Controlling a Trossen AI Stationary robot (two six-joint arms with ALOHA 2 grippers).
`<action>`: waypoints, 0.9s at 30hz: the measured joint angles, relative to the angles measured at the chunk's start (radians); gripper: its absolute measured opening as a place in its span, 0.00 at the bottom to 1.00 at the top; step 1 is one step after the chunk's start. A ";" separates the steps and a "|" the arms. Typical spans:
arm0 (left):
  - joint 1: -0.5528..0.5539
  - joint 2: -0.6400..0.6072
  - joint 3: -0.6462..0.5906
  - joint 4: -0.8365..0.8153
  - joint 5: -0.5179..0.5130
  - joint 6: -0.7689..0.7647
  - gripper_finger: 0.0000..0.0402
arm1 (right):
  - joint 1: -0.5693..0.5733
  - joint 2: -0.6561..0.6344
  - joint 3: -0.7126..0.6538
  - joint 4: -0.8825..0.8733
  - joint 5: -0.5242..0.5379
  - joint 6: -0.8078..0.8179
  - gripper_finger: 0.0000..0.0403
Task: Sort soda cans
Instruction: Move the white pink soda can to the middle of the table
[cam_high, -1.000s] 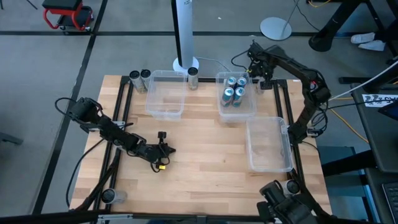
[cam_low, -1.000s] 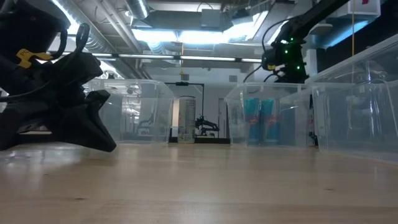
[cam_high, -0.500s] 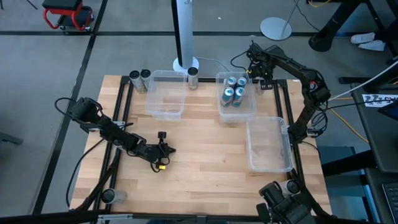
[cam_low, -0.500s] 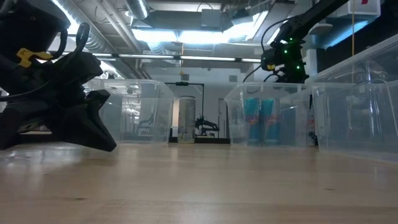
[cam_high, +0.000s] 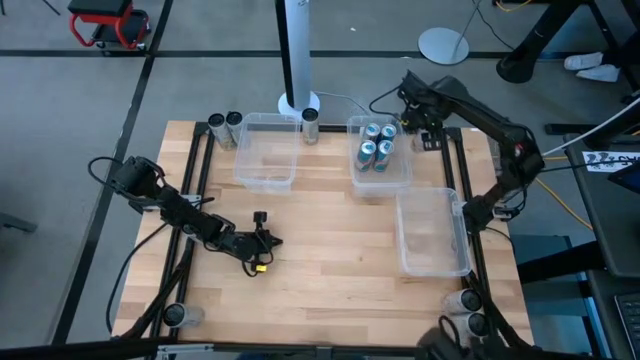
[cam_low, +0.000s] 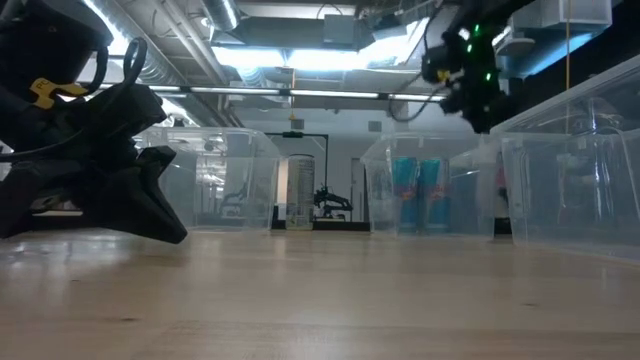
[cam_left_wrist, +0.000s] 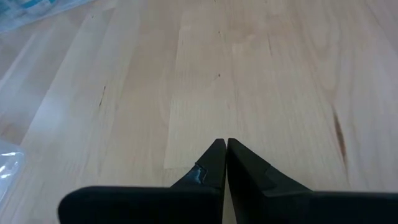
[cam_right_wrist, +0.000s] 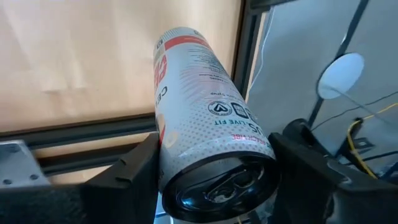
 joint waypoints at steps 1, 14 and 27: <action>0.000 0.000 0.000 0.000 0.000 -0.003 0.02 | 0.023 -0.016 0.008 -0.017 0.002 0.011 0.61; -0.015 0.000 0.000 -0.002 0.000 -0.024 0.02 | 0.329 -0.150 0.253 -0.191 0.001 0.244 0.61; -0.056 0.000 0.000 -0.005 0.000 -0.022 0.02 | 0.614 -0.163 0.393 -0.189 -0.138 0.335 0.61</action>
